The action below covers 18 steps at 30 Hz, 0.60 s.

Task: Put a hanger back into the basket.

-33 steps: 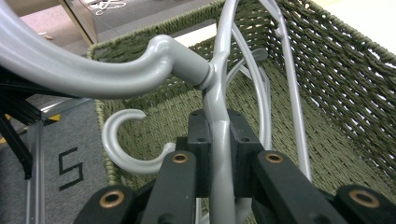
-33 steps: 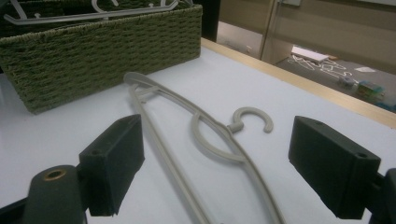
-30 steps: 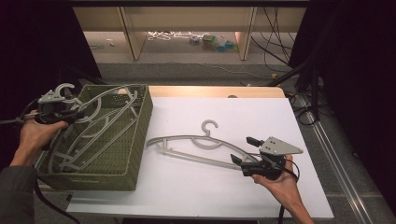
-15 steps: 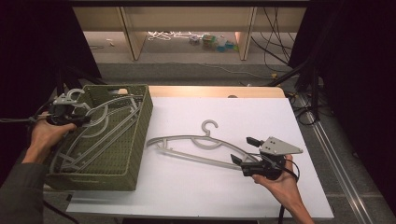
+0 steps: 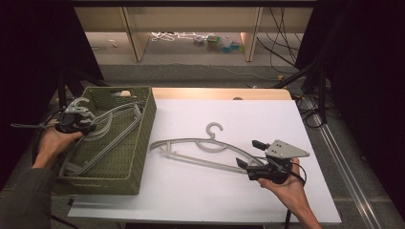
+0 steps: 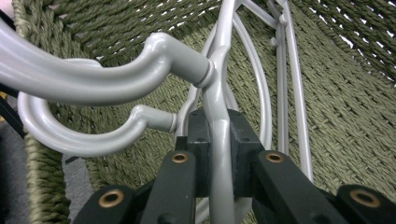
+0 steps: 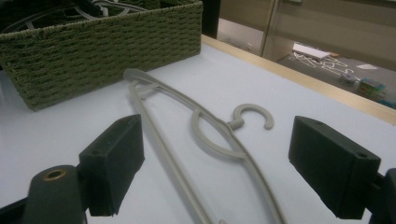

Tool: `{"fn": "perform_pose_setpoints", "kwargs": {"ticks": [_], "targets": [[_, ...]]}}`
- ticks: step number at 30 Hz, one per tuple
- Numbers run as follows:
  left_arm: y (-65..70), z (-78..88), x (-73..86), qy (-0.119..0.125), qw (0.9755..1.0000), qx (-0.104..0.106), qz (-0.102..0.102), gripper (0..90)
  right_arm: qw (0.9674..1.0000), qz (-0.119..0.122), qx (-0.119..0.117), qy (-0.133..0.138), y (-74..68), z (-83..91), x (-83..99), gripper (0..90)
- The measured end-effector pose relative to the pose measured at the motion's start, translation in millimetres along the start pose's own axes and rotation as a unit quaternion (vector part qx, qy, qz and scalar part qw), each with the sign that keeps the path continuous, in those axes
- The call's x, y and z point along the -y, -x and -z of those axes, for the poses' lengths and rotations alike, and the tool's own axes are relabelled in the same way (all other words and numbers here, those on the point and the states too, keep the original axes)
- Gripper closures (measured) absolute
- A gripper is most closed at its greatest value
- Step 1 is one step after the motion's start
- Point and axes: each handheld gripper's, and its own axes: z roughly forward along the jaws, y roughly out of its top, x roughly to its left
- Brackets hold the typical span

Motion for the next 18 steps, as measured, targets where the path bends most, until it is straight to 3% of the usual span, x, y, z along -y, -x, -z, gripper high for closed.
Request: {"fn": "perform_pose_setpoints", "kwargs": {"ticks": [3, 4, 8, 10, 14, 18], "targets": [[1.8, -2.7, 2.1, 0.001, 0.9999, -0.012, -0.001, 79.4, 1.0, 0.0, 0.001, 0.002, 0.0, -0.4, 0.1, 18.9], [1.2, -1.4, 1.8, -0.011, 0.9997, -0.018, -0.006, 77.9, 1.0, 0.0, 0.0, 0.002, 0.0, -0.4, 0.3, 18.9], [-0.6, 4.2, 2.0, -0.019, 0.9996, -0.021, -0.007, 75.4, 1.0, -0.002, 0.005, 0.007, 0.2, -1.1, 0.8, 18.9], [-2.0, 8.3, 2.3, -0.016, 0.9995, -0.027, 0.002, 73.6, 1.0, -0.002, 0.0, 0.0, 0.4, -0.3, 0.7, 18.9], [-3.7, 24.3, 1.6, 0.014, 0.9985, -0.038, 0.036, 65.8, 1.0, -0.002, 0.0, 0.0, 0.2, -0.4, 0.5, 18.9], [2.5, 47.2, -0.9, 0.067, 0.9948, -0.037, 0.067, 58.4, 1.0, -0.003, 0.002, 0.0, 0.5, -0.9, 0.7, 18.8]]}}
